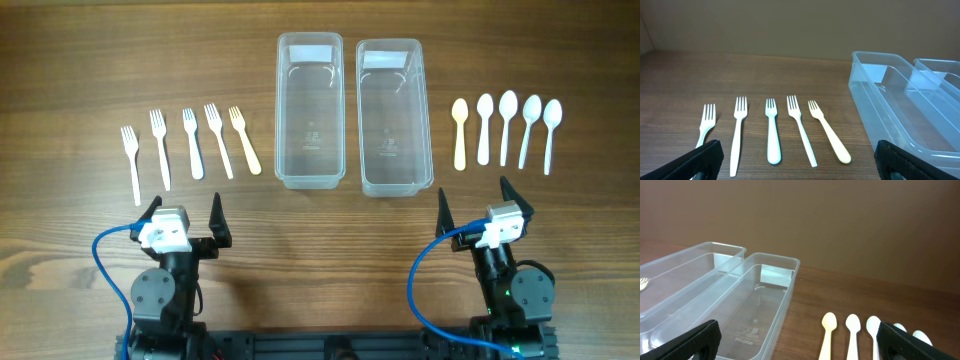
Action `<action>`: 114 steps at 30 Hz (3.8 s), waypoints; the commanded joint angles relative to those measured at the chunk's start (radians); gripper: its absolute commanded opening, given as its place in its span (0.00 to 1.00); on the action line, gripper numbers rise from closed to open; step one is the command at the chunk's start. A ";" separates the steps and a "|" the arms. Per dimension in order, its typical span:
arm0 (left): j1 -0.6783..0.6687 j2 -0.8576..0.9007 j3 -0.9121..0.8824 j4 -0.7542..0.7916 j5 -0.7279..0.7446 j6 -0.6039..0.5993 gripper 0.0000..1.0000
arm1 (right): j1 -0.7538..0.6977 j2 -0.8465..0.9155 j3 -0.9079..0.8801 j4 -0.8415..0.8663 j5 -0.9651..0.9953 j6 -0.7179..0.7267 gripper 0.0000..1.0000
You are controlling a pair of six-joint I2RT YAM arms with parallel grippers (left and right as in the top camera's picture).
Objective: Pack container
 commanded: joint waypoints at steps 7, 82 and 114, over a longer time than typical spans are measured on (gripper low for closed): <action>0.005 -0.007 -0.011 0.003 -0.013 0.020 1.00 | 0.006 -0.008 -0.003 0.005 -0.012 -0.005 1.00; 0.005 -0.003 -0.011 -0.005 0.139 0.018 1.00 | 0.006 -0.008 -0.003 0.009 -0.061 -0.003 1.00; 0.014 0.672 0.568 -0.170 -0.055 -0.317 1.00 | 0.005 0.759 0.726 -0.495 0.039 0.196 1.00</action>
